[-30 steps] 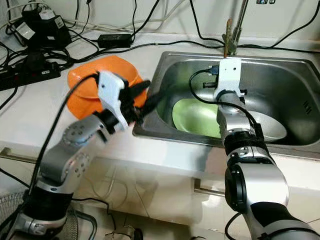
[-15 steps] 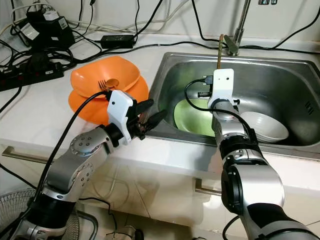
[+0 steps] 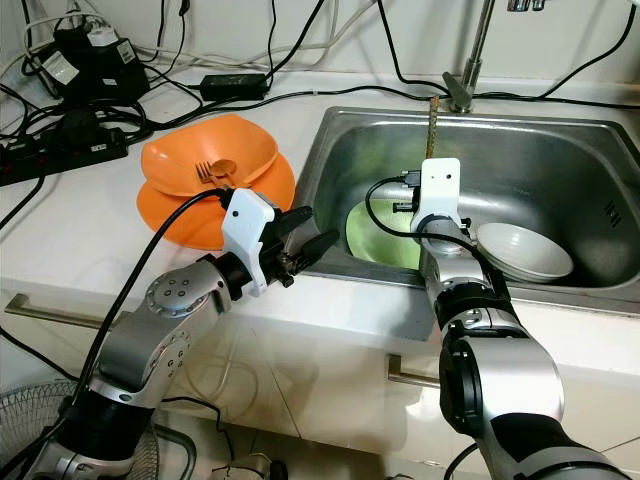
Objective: Kitchen organization
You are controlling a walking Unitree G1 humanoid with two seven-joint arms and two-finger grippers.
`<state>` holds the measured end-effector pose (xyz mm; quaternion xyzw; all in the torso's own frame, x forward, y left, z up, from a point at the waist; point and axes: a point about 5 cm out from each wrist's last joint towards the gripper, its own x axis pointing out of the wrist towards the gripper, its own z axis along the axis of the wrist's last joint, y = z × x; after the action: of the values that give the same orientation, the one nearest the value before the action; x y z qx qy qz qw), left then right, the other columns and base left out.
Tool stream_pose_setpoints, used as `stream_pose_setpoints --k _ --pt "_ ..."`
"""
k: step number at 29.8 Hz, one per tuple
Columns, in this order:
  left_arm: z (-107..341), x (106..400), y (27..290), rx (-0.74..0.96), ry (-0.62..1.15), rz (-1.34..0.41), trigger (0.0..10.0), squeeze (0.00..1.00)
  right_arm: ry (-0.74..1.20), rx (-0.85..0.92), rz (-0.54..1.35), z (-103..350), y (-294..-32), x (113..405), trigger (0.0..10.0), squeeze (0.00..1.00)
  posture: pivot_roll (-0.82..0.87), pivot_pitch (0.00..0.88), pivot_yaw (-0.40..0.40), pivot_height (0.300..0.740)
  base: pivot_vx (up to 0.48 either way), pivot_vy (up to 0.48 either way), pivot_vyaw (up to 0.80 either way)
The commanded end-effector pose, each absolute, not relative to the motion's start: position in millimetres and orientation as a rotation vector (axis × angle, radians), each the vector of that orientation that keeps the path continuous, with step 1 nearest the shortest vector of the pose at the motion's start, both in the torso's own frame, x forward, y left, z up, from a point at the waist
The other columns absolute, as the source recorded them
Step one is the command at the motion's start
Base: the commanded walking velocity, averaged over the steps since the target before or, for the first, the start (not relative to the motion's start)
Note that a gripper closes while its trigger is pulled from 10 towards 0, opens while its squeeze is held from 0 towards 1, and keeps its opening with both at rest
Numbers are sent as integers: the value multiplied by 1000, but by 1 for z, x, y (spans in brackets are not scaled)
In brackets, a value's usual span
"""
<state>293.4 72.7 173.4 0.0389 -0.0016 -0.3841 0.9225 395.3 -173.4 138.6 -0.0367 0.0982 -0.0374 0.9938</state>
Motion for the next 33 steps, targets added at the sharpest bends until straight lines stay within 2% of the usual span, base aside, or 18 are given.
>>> stream_pose_setpoints --k 1,12,13,14,15,16,18,20,24,26,27,29,30,31,33 --pt "172 294 74 93 -2 -790 10000 0 217 -63 -64 134 -172 394 10000 1000 177 2 88 740 0 0 0" --pt "181 296 77 129 -63 -750 10000 0 215 -67 -69 134 -171 394 10000 1000 180 7 86 740 0 0 0" --pt "183 297 77 155 -83 -736 10000 0 212 -71 -71 135 -172 394 10000 686 182 10 86 740 0 0 0" --pt "185 297 78 177 -98 -726 10000 0 207 -75 -73 136 -172 395 10000 0 182 10 86 740 0 0 0" --pt "185 297 78 177 -98 -726 10000 0 207 -75 -73 136 -172 395 10000 0 182 10 86 740 0 0 0" --pt "191 298 77 259 -150 -700 10000 0 165 -79 -89 143 -173 396 10000 0 184 19 84 740 0 0 0" --pt "194 298 77 296 -178 -688 10000 0 138 -76 -95 148 -174 398 10000 0 184 19 84 740 0 0 0" --pt "205 297 77 413 -269 -652 10000 0 67 -67 -102 159 -174 400 10000 0 186 27 83 740 0 0 0" --pt "208 297 76 455 -302 -642 10000 0 43 -65 -101 162 -174 400 10000 0 186 27 82 740 0 0 0" --pt "214 296 75 521 -345 -630 10000 0 19 -65 -99 166 -173 401 10000 0 187 29 80 740 0 0 0" --pt "221 295 74 608 -388 -621 10000 0 11 -62 -89 165 -170 400 10000 0 195 36 80 740 0 0 0" --pt "221 295 74 608 -388 -621 10000 0 11 -62 -89 165 -170 400 10000 0 195 36 80 740 0 0 0" --pt "225 294 74 700 -411 -612 10000 0 15 -58 -83 161 -167 399 10000 0 198 39 80 740 0 0 0" --pt "225 294 74 700 -411 -612 10000 0 15 -58 -83 161 -167 399 10000 0 198 39 80 740 0 0 0" --pt "226 295 83 872 -400 -578 10000 0 30 -47 -75 153 -163 396 10000 0 209 48 82 740 0 0 0"
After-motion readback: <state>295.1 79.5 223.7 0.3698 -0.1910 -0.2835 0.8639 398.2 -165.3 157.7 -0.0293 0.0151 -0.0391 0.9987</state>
